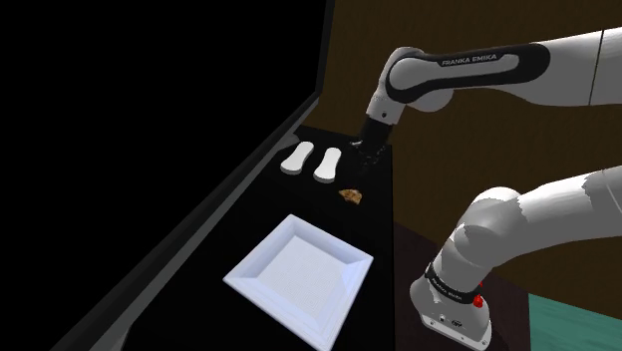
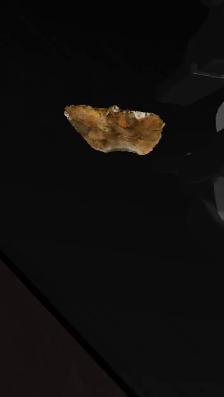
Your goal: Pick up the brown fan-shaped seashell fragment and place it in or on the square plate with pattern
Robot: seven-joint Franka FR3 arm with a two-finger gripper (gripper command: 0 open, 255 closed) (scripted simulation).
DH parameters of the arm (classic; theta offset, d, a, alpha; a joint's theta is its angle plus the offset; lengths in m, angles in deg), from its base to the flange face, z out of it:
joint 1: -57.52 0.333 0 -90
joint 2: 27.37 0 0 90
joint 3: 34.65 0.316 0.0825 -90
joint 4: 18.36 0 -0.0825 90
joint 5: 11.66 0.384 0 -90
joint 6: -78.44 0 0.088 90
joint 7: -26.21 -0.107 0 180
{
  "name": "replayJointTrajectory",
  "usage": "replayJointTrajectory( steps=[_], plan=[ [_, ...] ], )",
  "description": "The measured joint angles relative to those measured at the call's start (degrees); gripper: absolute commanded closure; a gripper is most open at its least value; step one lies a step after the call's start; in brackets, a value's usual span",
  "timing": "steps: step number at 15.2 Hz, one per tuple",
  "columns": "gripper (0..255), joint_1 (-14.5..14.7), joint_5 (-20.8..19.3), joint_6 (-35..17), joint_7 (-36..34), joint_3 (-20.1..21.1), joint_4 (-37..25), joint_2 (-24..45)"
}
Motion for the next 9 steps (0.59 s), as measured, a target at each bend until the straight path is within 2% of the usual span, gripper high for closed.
replayJointTrajectory(
  steps=[1,3,4,6,9],
  plan=[
    [0,-0.45,-2.21,1.03,-2.95,3.77,-1.43,0.63],
    [0,-2.79,-11.32,6.61,-19.44,17.33,-7.87,5.64],
    [0,-3.24,-14.03,8.17,-25.28,21.54,-9.19,7.18],
    [0,-3.74,-16.26,8.48,-29.62,24.61,-9.43,8.50],
    [0,-3.99,-17.02,6.75,-30.80,25.44,-7.68,8.92]
  ],
)
